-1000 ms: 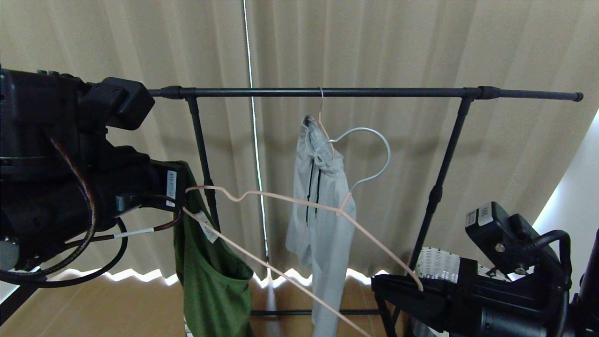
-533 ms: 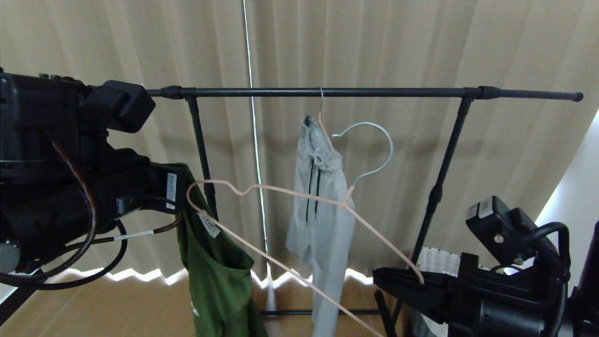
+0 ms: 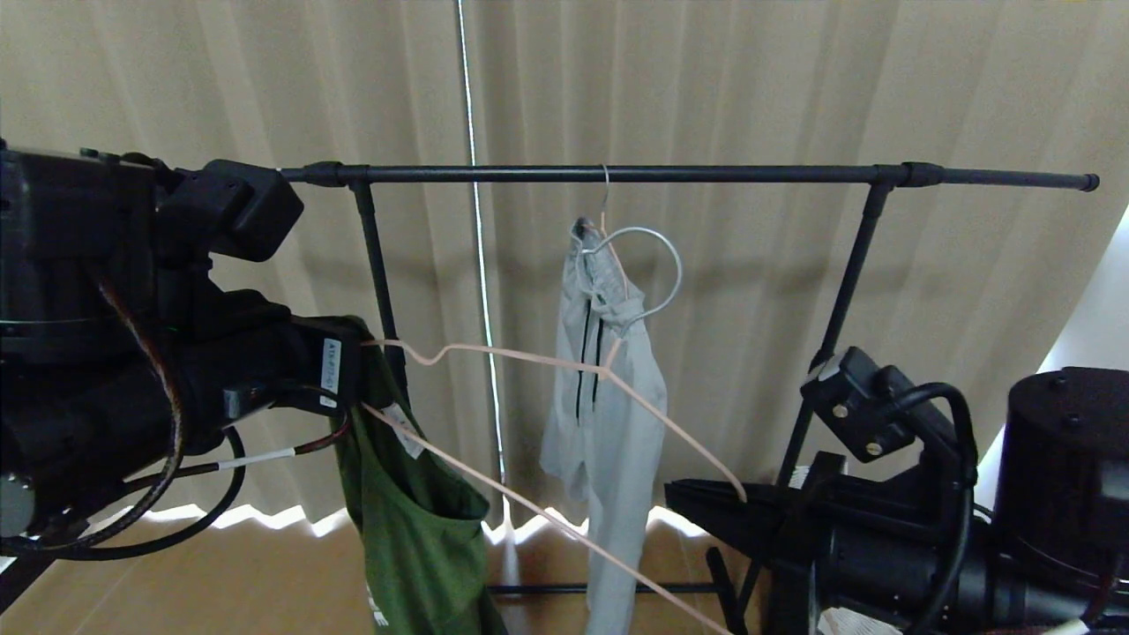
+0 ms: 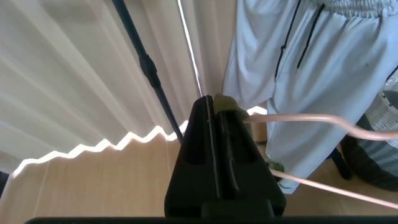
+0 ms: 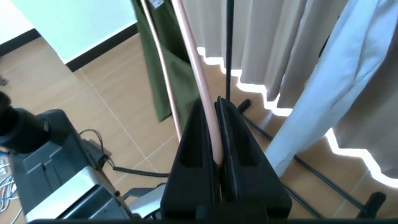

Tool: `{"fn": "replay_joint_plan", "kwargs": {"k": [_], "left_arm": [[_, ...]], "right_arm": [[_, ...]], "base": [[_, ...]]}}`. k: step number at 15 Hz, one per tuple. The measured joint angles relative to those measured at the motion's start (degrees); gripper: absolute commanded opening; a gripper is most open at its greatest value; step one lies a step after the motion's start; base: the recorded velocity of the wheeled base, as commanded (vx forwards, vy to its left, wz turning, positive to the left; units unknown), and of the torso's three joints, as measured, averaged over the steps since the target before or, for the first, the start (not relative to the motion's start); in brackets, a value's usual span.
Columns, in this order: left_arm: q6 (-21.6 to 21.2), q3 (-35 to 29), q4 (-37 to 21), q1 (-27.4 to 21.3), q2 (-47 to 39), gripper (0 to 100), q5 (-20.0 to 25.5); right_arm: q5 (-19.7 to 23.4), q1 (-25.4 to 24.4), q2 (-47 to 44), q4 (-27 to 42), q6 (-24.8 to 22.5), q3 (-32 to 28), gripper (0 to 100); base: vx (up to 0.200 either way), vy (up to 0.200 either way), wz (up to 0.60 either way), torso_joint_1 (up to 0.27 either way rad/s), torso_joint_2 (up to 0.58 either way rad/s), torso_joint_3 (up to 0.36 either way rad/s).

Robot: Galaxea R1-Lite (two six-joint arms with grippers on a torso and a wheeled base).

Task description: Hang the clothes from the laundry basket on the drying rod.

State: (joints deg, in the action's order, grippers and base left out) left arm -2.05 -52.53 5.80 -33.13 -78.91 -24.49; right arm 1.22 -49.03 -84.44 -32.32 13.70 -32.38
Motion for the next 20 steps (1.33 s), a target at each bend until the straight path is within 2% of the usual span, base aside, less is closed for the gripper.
{"fn": "replay_joint_plan", "kwargs": {"k": [3, 7, 15, 17, 20], "left_arm": [[0.13, 0.52, 0.07, -1.78, 0.46, 0, -2.83], [0.35, 1.16, 0.22, -3.77, 1.68, 0, -3.18], [2.94, 2.29, 3.94, -9.72, 2.29, 0, -2.66], [2.86, 2.34, 6.57, -11.93, 2.23, 0, -1.40], [2.51, 3.06, 7.88, -14.28, 2.29, 0, 6.16]], "right_arm": [[-1.11, -0.13, -3.75, -2.52, -0.02, -1.82, 0], [-5.68, -1.74, -10.51, -8.77, -0.22, -2.62, 0], [-6.14, -2.65, -17.35, -9.06, -0.11, -7.12, 0], [-6.14, -2.65, -17.81, -9.06, -0.10, -7.89, 0], [-6.12, -2.60, -17.96, -9.06, -0.02, -8.41, 0]], "base": [[0.000, 0.000, 0.00, 0.000, 0.00, 0.000], [0.000, 0.000, 0.00, 0.000, 0.00, 0.000], [0.000, 0.000, 0.00, 0.000, 0.00, 0.000], [0.000, 0.000, 0.00, 0.000, 0.00, 0.000], [0.000, 0.000, 0.00, 0.000, 0.00, 0.000]]}}
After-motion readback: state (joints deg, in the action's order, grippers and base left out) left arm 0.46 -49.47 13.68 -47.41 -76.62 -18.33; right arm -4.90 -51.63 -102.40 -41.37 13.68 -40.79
